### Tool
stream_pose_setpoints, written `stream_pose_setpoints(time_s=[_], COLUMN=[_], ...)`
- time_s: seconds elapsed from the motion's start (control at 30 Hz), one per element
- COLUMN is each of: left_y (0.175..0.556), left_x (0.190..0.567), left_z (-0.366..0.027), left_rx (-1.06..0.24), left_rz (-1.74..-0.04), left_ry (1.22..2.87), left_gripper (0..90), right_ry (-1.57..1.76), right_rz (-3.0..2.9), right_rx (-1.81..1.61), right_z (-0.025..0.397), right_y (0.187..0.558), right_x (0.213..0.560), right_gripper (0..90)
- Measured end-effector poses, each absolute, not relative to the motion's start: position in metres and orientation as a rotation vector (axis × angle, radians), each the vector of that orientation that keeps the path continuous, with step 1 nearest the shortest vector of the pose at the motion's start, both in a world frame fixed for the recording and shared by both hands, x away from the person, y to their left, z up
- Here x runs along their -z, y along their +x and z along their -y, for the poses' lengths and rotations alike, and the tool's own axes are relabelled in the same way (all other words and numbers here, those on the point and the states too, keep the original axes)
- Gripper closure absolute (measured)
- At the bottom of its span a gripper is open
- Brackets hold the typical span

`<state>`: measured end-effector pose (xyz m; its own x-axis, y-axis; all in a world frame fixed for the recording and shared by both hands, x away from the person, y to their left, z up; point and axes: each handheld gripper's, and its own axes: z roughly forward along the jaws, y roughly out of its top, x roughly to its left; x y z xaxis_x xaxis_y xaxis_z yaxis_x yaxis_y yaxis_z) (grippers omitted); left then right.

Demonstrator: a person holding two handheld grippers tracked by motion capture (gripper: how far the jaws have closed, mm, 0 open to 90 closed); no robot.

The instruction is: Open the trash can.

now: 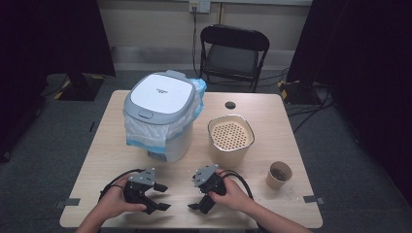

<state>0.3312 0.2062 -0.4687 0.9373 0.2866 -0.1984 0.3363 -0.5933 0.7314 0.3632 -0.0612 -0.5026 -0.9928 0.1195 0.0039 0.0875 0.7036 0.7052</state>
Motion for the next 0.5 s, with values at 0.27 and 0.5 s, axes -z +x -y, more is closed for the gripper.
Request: stream_pose_setpoints(time_s=[0.27, 0.5], left_y=[0.33, 0.33], left_x=[0.452, 0.452], left_z=[-0.208, -0.212], left_rx=[0.02, 0.016], left_rz=[-0.484, -0.519], left_ry=[2.196, 2.186], left_gripper=[25.2, 22.3], right_ry=[0.186, 0.187], right_rz=[-2.851, -2.852], right_rx=[-1.179, -1.181], right_z=[0.06, 0.06], right_y=[0.363, 0.363], right_x=[0.503, 0.503], right_gripper=[0.0, 0.0])
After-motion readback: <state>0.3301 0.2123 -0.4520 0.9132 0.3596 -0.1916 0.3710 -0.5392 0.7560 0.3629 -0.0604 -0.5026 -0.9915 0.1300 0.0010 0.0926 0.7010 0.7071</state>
